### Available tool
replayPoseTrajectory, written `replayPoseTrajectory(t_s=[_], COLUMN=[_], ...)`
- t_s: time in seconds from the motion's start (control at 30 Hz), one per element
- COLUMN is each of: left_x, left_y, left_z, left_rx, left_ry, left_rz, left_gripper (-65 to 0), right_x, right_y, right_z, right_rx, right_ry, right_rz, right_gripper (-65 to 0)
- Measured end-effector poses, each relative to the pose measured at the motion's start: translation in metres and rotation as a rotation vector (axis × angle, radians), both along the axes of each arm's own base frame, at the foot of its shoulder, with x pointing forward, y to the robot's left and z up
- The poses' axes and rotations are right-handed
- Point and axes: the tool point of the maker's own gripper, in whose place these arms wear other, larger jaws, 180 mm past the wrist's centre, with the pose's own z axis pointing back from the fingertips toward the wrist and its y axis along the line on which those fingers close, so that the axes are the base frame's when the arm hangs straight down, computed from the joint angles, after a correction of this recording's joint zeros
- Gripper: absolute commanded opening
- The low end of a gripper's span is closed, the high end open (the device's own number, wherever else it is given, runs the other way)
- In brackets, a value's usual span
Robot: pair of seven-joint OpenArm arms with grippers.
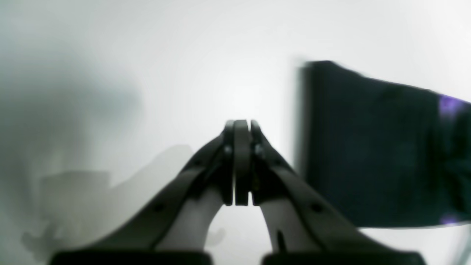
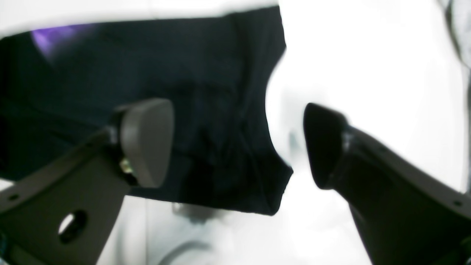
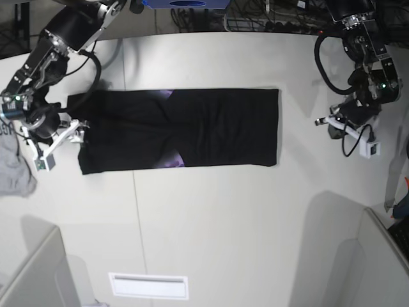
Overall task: Fold the T-shirt properly
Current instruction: 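Grasp both ends of the folded strip with both grippers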
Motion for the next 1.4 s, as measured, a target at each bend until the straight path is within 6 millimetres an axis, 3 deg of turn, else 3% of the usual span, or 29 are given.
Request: replayPoseTrajectory(t_s=[0.07,0.13,0.33,0.4,0.57,0.8,0.9,1.13,1.3,1.4], left_x=[-0.019,-0.026,-0.024,-0.016,-0.007,0.014,0.025,0.034,0.038,0.038], left_y=[0.026,0.037,0.038,0.033,-0.008,-0.039,-0.056,-0.082,-0.103,-0.113], left_z=[-0.003,-0.005,-0.02,-0.033,-0.079,-0.088,-0.092,-0.093,-0.093,-0.094], left_rx=[0.048,0.061,0.018,0.021,-0.063,-0.081,-0.095,-0.109,-0.147,-0.172], left_ry=[0.033,0.041,0.042,0.015,0.012,-0.061,-0.049,-0.052,-0.058,-0.059], left_rz=[0.037,0.052,0.059,0.055,-0.014,-0.05,-0.073,-0.136,-0.145,-0.141], left_gripper=[-65.0,-65.0,-65.0,-65.0,-65.0,-65.0,-65.0,-65.0,-65.0,-65.0], right_x=[0.003,0.003,-0.001,-0.002,-0.004,0.006,0.006,0.005,-0.001,-0.002], right_y=[-0.006,-0.013,-0.019,-0.019,-0.012,0.01,0.028,0.032,0.024,0.017], right_z=[-0.019,-0.038,-0.069,-0.07,-0.072,-0.074,-0.074,-0.083,-0.087,-0.085], right_rx=[0.034,0.074,0.149,0.15,0.164,0.308,0.406,0.452,0.438,0.417], right_ry=[0.055,0.119,0.194,0.196,0.217,0.161,0.121,0.137,0.165,0.185], right_rz=[0.016,0.002,0.006,0.01,0.018,0.018,0.026,0.013,0.01,0.019], right_gripper=[-12.9,-12.9,-12.9,-12.9,-12.9,-15.3,-20.4,-40.2,-62.4,-65.0])
